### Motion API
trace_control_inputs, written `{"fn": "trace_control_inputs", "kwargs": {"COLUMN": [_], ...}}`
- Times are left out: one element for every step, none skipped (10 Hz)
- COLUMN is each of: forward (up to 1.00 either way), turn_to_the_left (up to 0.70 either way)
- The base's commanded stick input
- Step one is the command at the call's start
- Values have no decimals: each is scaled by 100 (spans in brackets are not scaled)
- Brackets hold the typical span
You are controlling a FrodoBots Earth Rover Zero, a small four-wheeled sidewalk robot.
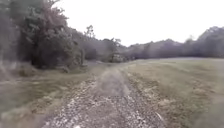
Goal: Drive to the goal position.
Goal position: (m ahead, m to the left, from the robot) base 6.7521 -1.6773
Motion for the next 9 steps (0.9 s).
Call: {"fn": "trace_control_inputs", "kwargs": {"forward": [45, 45, 45, 45, 45, 45, 45, 45, 45], "turn_to_the_left": [0, 0, 0, 0, 0, 0, 0, 0, 0]}}
